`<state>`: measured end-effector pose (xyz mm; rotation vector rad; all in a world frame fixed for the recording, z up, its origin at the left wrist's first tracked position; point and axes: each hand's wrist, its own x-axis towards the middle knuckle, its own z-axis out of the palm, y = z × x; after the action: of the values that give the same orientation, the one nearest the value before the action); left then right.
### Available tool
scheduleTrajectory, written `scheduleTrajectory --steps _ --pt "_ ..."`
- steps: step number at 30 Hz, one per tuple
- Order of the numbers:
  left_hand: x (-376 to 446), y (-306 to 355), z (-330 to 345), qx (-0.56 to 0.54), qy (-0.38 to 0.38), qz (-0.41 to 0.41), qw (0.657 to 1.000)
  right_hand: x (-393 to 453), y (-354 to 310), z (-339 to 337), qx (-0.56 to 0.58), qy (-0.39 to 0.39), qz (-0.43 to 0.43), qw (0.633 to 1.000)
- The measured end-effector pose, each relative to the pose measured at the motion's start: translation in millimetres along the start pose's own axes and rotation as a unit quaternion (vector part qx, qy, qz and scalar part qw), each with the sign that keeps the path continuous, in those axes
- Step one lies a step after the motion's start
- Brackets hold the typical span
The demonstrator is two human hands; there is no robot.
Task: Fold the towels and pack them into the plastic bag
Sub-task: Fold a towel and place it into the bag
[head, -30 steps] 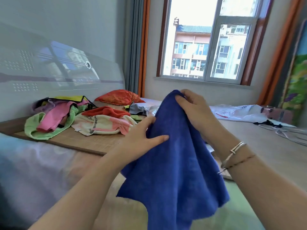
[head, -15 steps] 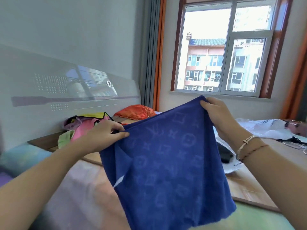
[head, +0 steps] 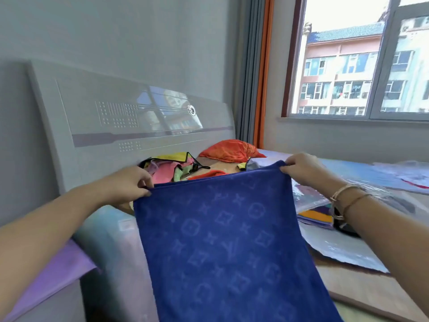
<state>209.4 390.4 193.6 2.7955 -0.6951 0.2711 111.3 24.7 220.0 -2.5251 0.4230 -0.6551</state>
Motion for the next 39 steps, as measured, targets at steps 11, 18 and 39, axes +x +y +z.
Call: scheduleTrajectory --steps 11,18,39 --pt "56 -10 -97 0.002 0.412 0.008 0.911 72 -64 -15 0.503 0.077 -0.119 0.853" --pt "10 -24 -52 -0.046 0.309 0.080 0.946 23 -24 5 0.378 0.062 -0.121 0.916" --pt "-42 -57 122 -0.288 -0.136 -0.028 0.948 -66 91 125 0.083 -0.182 0.008 0.980"
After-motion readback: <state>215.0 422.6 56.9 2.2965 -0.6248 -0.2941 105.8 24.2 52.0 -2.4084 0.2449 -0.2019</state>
